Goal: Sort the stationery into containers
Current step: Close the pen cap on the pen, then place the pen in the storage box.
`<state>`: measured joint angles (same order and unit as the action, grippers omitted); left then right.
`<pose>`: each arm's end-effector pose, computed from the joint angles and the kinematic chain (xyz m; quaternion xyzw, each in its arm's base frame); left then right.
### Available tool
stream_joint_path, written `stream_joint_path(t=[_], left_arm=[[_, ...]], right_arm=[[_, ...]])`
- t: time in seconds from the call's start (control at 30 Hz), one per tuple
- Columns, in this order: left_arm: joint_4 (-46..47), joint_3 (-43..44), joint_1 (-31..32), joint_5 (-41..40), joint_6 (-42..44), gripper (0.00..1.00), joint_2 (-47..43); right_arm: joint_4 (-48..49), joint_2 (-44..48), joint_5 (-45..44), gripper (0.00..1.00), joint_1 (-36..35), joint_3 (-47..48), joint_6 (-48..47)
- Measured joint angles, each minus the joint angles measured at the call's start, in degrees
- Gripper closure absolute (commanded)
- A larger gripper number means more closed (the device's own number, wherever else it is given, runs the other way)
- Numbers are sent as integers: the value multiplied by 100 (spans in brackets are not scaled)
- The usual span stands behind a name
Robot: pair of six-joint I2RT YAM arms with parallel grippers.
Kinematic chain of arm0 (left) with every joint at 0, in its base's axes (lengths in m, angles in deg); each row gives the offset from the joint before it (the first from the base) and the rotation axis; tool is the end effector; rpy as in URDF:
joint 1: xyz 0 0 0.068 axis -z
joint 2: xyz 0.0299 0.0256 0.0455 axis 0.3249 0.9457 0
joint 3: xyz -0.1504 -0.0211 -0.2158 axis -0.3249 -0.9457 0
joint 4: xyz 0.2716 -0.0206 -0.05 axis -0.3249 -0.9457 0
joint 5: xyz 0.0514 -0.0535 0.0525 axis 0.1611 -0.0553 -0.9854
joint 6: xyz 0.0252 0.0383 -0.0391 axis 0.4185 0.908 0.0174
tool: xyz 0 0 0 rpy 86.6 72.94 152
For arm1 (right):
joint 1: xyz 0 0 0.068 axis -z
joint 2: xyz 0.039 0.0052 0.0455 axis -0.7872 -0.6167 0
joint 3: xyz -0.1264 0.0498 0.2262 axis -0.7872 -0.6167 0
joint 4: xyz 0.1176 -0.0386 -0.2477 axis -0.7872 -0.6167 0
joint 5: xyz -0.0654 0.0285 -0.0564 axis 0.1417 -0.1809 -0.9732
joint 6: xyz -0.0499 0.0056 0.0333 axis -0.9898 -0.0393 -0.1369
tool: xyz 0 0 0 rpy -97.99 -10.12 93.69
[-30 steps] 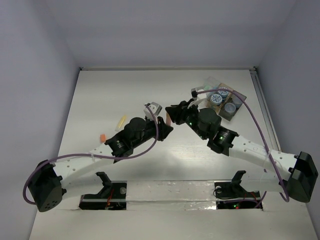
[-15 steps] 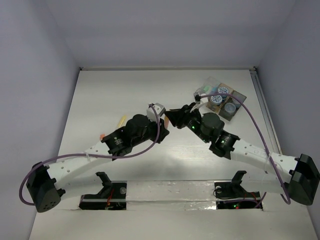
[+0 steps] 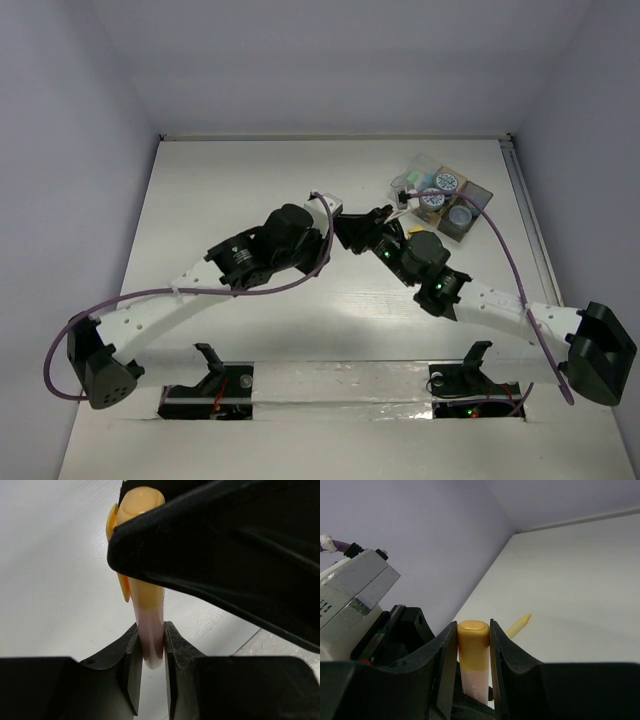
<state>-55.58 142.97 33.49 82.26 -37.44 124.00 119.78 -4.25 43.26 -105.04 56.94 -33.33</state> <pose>0.1767 -0.2276 0.3313 0.2958 0.7986 -0.2623 0.4537 0.1844 0.2325 0.2913 -0.0359 0.6703 0.4744 0.5695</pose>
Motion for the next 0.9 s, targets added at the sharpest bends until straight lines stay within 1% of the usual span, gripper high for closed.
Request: stream_joint_path(t=[0.1, 0.2, 0.23, 0.27, 0.33, 0.37, 0.4, 0.43, 0.47, 0.53, 0.57, 0.6, 0.67, 0.77, 0.9], left_arm=[[-402, 374, -35, -15, 96, 100, 223], [-426, 446, -37, 39, 138, 100, 247], [-398, 446, -35, 70, 131, 97, 240], [-345, 446, -35, 98, 116, 91, 238], [-96, 354, -42, 146, 37, 82, 199], [151, 205, -46, 162, -17, 72, 127], [437, 55, -59, 162, -52, 67, 46], [820, -94, -79, 164, -131, 63, -50], [1126, -214, -94, 177, -197, 56, -149], [1744, -570, -122, 210, -337, 48, -452], [1926, -741, -136, 223, -407, 36, -599], [2100, -940, -142, 236, -466, 31, -758], [2312, -1307, -144, 260, -608, 23, -1023], [2450, -1786, -144, 273, -774, 19, -1327], [2662, -2376, -146, 267, -990, 16, -1729]], right_arm=[[114, -33, -136, 100, -11, 2, 63], [7, 74, -352, 100, -66, 31, 74], [-136, 144, -424, 100, -92, 87, 55], [-260, 184, -496, 100, -98, 153, 42], [-551, 219, -595, 100, -79, 348, -2], [-691, 219, -538, 100, 22, 448, -28], [-835, 201, -411, 100, 136, 525, -24], [-1075, 131, -223, 100, 334, 599, -22], [-1266, 7, -55, 100, 516, 667, -9], [-1585, -380, 260, 100, 944, 831, 11], [-1742, -575, 354, 100, 1167, 927, 17], [-1862, -798, 428, 100, 1408, 1056, 28], [-2006, -1123, 501, 100, 1864, 1252, 31], [-2050, -1432, 599, 100, 2557, 1515, 31], [-2055, -1801, 514, 100, 3528, 1974, -63]])
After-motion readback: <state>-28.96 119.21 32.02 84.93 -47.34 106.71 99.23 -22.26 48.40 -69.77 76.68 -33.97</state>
